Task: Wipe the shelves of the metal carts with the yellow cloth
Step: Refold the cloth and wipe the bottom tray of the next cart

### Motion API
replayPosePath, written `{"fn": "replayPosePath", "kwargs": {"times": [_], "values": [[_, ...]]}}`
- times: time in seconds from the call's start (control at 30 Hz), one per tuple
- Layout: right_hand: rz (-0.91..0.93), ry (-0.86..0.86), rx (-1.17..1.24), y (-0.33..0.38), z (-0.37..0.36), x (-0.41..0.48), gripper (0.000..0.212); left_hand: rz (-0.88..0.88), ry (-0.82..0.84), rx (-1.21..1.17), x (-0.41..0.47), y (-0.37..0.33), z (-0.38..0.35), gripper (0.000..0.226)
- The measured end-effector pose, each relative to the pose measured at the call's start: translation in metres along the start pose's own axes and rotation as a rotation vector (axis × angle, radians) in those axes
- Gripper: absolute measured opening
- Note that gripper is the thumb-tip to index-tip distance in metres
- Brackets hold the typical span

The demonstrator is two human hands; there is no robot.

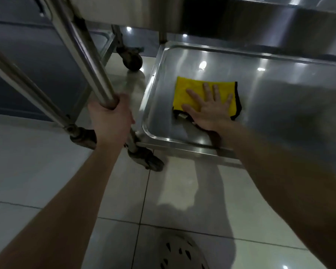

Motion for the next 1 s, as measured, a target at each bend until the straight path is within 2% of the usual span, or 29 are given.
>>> {"fn": "replayPosePath", "kwargs": {"times": [0.13, 0.27, 0.3, 0.4, 0.57, 0.7, 0.8, 1.0], "values": [[0.009, 0.02, 0.011, 0.036, 0.008, 0.059, 0.082, -0.018, -0.015, -0.038, 0.003, 0.003, 0.001, 0.044], [0.058, 0.049, 0.005, 0.084, 0.005, 0.066, 0.08, 0.034, -0.048, -0.055, 0.001, 0.002, 0.0, 0.038], [0.063, 0.045, 0.024, 0.092, 0.004, 0.06, 0.078, 0.047, -0.05, -0.064, 0.0, 0.002, 0.0, 0.032], [0.094, 0.037, 0.027, 0.11, -0.003, 0.023, 0.075, 0.038, -0.051, -0.055, -0.004, -0.002, 0.0, 0.039], [0.201, -0.021, 0.035, 0.123, -0.017, -0.063, 0.071, 0.071, -0.064, -0.061, -0.006, -0.011, 0.003, 0.04], [0.201, 0.035, 0.021, 0.1, -0.017, -0.092, 0.067, 0.115, -0.013, -0.036, -0.009, -0.018, 0.005, 0.037], [0.148, 0.033, 0.053, 0.055, -0.013, -0.102, 0.07, 0.149, 0.05, -0.063, -0.011, -0.023, 0.001, 0.039], [-0.003, 0.028, 0.034, -0.062, -0.009, -0.096, 0.078, 0.134, -0.036, -0.094, -0.012, -0.02, 0.005, 0.013]]}}
Point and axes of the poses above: each hand's wrist, its own x-axis towards the middle knuckle, its own z-axis out of the back of the hand, y = z × x, the point moved 9 cm from there along x, towards the middle knuckle, and after that the axes turned 4 degrees about -z, right-handed, at the moved point
